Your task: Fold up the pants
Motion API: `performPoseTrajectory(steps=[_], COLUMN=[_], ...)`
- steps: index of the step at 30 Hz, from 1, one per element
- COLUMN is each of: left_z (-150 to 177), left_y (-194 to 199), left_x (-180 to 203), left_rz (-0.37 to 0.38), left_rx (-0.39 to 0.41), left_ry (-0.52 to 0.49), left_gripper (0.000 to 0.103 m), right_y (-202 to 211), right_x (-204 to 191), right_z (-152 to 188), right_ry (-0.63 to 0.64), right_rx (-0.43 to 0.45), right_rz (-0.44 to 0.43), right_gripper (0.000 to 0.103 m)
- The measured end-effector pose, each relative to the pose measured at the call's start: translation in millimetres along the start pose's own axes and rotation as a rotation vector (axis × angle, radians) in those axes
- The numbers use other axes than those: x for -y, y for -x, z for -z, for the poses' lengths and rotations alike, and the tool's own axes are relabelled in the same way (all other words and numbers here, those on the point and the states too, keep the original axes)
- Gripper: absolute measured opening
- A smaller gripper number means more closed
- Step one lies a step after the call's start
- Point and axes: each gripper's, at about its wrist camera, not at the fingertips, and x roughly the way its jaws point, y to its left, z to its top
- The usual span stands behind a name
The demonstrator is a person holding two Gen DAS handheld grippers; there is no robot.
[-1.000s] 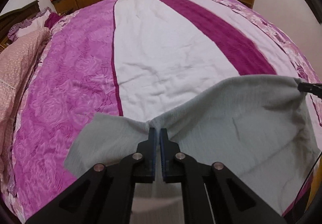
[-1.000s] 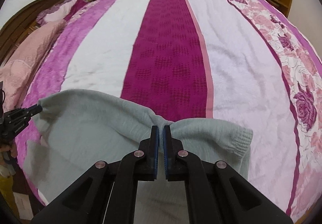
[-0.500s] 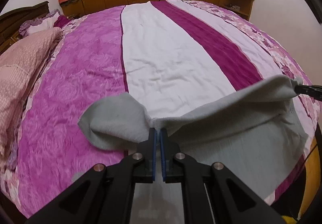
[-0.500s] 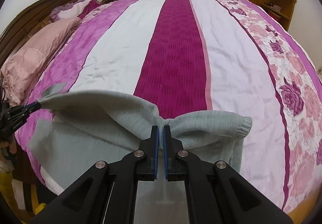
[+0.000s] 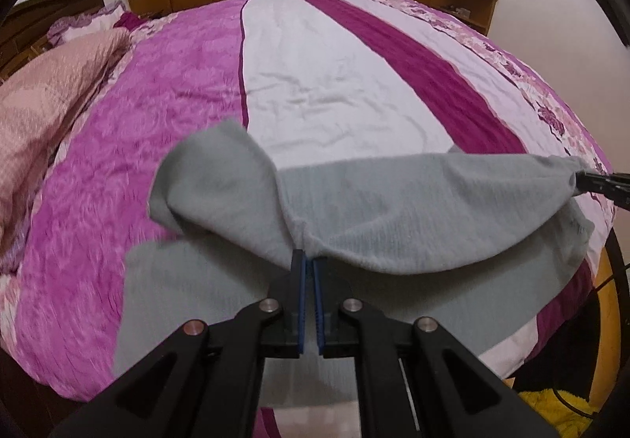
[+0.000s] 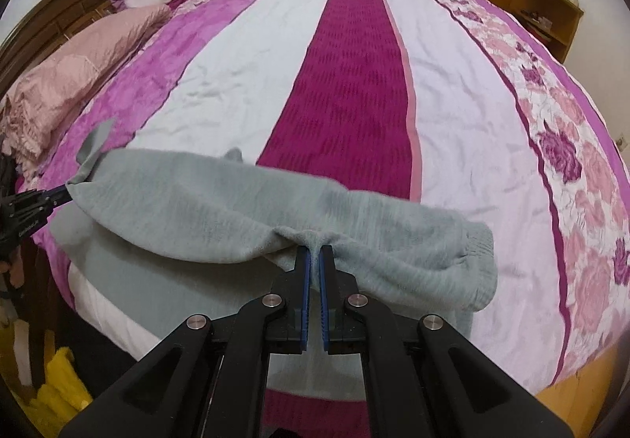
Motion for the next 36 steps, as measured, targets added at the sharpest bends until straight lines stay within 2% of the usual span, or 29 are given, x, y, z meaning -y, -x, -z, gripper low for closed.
performPoseTrajectory(steps=[12,16,19,21,24,27,32,36], left_z=[50.6,58.9,60.3,60.5,57.3,51.3,32.2,25.6], left_y=[-34.9,-39.1,-34.1,-27.0,-13.8,-4.5,-20.9,-37.1], left_x=[-7.4,-11.9,-13.5,-13.3,-10.9,-7.9,-1.8,-3.0], left_rz=[0.028,0.042,0.063,0.083,0.071,0.066,0.012,-0.028], left_rx=[-0.144,-0.154,-0.165,-0.16,-0.135,-0.106,-0.104,-0.109], left_ry=[0.133,0.201,0.244,0.262,0.263,0.256,0.27,0.292], left_gripper=[0.004,0.01,0.021,0.036,0.045,0.053,0.054,0.054], right_y=[-45.2,-65.9,-65.8,-60.9,-51.6,-36.7,-14.1,-11.7], right_x=[8.8,17.1,20.1,22.0,30.6,44.0,72.6,94.8], right_z=[43.4,56.5,62.8,65.8,75.4,85.8,92.4,94.3], right_ry=[-0.089,-0.14,-0.153,-0.162,-0.224,-0.308,-0.47,-0.607], right_rx=[-0.125,-0.181,-0.164,-0.17,-0.177,-0.155,-0.08,-0.03], right_rz=[-0.029,-0.048,-0.074,-0.083,-0.082,-0.106,-0.102,-0.114], right_gripper=[0.0,0.002,0.004,0.012,0.024,0.025,0.028,0.029])
